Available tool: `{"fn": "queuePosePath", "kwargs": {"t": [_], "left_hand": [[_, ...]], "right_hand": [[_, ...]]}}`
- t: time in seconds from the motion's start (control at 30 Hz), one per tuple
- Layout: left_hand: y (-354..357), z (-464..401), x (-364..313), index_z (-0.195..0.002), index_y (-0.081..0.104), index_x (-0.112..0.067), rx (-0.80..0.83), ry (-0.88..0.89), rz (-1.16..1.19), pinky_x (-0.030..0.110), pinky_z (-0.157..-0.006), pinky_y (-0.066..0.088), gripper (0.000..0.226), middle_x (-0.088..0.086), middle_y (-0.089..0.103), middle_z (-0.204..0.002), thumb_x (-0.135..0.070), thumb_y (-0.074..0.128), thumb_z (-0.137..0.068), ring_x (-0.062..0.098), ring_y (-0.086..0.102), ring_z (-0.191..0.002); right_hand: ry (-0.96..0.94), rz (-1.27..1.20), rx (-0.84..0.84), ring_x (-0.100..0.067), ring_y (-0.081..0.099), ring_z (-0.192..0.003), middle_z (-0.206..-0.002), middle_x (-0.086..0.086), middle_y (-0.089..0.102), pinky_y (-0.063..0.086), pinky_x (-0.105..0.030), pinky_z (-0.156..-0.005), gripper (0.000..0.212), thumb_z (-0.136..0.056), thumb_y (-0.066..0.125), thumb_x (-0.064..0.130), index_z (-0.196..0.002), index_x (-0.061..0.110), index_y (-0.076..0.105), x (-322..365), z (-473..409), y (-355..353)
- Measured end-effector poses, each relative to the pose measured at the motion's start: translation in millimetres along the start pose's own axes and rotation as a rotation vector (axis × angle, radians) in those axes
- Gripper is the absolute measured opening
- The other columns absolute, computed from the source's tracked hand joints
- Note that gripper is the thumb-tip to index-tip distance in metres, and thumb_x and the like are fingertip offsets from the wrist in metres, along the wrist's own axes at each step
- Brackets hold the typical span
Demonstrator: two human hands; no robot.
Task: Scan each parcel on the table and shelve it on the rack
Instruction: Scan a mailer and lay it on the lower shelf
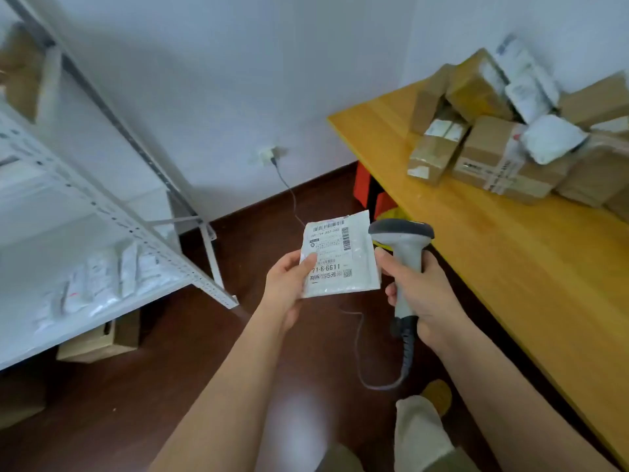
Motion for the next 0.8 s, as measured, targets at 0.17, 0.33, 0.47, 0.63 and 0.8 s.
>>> {"fn": "queuePosePath", "kwargs": {"t": [0.17, 0.33, 0.47, 0.63, 0.8], "left_hand": [[-155, 64, -39, -0.121, 0.062, -0.005, -0.118, 0.052, 0.117, 0.038, -0.085, 0.059, 0.03, 0.012, 0.074, -0.108, -0.015, 0.067, -0.092, 0.026, 0.072, -0.1], [-267, 108, -55, -0.121, 0.062, -0.001, -0.177, 0.052, 0.354, 0.027, -0.069, 0.059, 0.032, 0.013, 0.073, -0.11, -0.019, 0.063, -0.094, 0.02, 0.073, -0.092], [-332, 119, -54, -0.119, 0.063, -0.007, -0.156, -0.047, 0.472, 0.025, -0.064, 0.059, 0.033, 0.01, 0.073, -0.106, -0.019, 0.066, -0.089, 0.02, 0.072, -0.081], [-419, 96, -67, -0.116, 0.058, -0.008, -0.304, 0.015, 0.587, 0.022, -0.058, 0.057, 0.022, 0.011, 0.074, -0.101, -0.007, 0.06, -0.094, 0.018, 0.072, -0.072], [-524, 60, -89, -0.108, 0.056, -0.015, -0.646, 0.058, 0.801, 0.02, -0.054, 0.056, 0.016, 0.006, 0.07, -0.103, -0.005, 0.059, -0.096, 0.016, 0.066, -0.085]], "right_hand": [[0.009, 0.14, 0.271, -0.011, 0.052, -0.05, -0.072, -0.008, 0.059, 0.047, -0.027, -0.05, 0.033, -0.082, 0.074, 0.001, -0.108, 0.007, 0.054, -33, 60, 136], [-0.023, 0.283, 0.403, -0.013, 0.051, -0.053, -0.076, -0.009, 0.06, 0.047, -0.028, -0.052, 0.034, -0.079, 0.07, -0.006, -0.099, 0.015, 0.054, -52, 101, 239], [-0.086, 0.335, 0.413, -0.013, 0.052, -0.053, -0.078, -0.009, 0.061, 0.046, -0.03, -0.053, 0.034, -0.078, 0.068, -0.006, -0.094, 0.018, 0.051, -68, 116, 313], [-0.07, 0.395, 0.505, -0.009, 0.054, -0.051, -0.083, -0.008, 0.063, 0.047, -0.026, -0.051, 0.031, -0.083, 0.068, 0.0, -0.106, 0.015, 0.054, -93, 114, 412], [0.014, 0.462, 0.589, -0.012, 0.056, -0.054, -0.09, -0.01, 0.061, 0.049, -0.027, -0.053, 0.038, -0.085, 0.066, 0.0, -0.117, 0.014, 0.051, -106, 105, 517]]}}
Point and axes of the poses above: each hand's wrist, its own z-axis away from the middle knuckle, its own y-axis out of the palm, x = y × z, the point moved 2 cm from there along -z, towards the middle knuckle
